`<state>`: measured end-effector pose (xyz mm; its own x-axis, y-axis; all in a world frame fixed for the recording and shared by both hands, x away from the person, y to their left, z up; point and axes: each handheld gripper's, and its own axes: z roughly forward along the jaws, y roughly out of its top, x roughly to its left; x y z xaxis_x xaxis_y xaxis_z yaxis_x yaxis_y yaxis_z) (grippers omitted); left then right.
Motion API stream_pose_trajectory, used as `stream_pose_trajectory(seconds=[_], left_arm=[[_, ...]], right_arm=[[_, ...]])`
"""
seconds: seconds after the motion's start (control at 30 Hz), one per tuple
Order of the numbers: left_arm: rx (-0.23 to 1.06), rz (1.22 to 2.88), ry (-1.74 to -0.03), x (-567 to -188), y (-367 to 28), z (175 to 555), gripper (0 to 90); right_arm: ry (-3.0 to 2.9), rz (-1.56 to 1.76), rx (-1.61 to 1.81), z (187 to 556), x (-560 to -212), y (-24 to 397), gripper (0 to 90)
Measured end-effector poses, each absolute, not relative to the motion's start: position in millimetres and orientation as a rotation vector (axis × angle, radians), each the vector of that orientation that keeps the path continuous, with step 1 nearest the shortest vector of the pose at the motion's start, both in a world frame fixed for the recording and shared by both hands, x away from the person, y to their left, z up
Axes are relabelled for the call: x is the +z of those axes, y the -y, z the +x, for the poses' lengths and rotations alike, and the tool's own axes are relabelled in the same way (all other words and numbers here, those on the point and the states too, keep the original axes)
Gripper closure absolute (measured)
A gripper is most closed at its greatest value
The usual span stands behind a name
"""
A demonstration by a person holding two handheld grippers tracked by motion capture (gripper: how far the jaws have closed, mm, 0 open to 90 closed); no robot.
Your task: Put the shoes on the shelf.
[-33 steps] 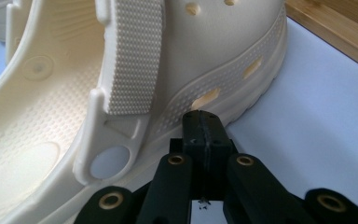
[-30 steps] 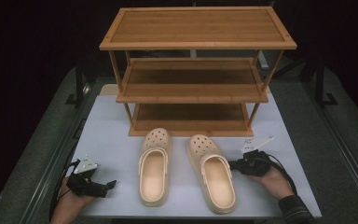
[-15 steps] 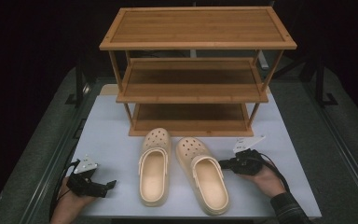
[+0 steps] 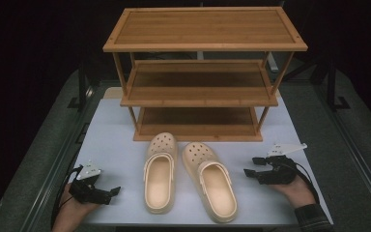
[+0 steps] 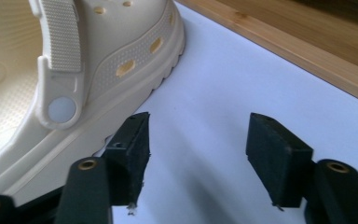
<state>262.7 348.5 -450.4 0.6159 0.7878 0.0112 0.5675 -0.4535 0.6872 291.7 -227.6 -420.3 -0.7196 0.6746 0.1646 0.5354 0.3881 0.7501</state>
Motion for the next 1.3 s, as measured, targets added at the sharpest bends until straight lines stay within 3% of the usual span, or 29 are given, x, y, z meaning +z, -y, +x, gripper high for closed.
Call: stream_pose_trajectory(seconds=[0.3,0.77,1.0,1.23,1.3], left_arm=[[0.413,2.141,-1.033,-430,-340,258,0.0],[0.327,2.100,-0.900,-398,-293,259,0.5],[0.322,2.089,-0.852,-392,-276,263,12.9],[0.339,2.114,-0.827,-394,-257,268,15.9],[0.341,2.122,-0.815,-394,-253,269,20.3]], right_arm=[[-2.425,1.134,1.273,276,-414,238,32.7],[-2.436,1.086,1.337,267,-400,220,32.7],[-2.446,1.066,1.357,266,-397,210,33.2],[-2.484,1.025,1.373,269,-396,191,34.4],[-2.495,1.014,1.372,270,-396,185,34.7]])
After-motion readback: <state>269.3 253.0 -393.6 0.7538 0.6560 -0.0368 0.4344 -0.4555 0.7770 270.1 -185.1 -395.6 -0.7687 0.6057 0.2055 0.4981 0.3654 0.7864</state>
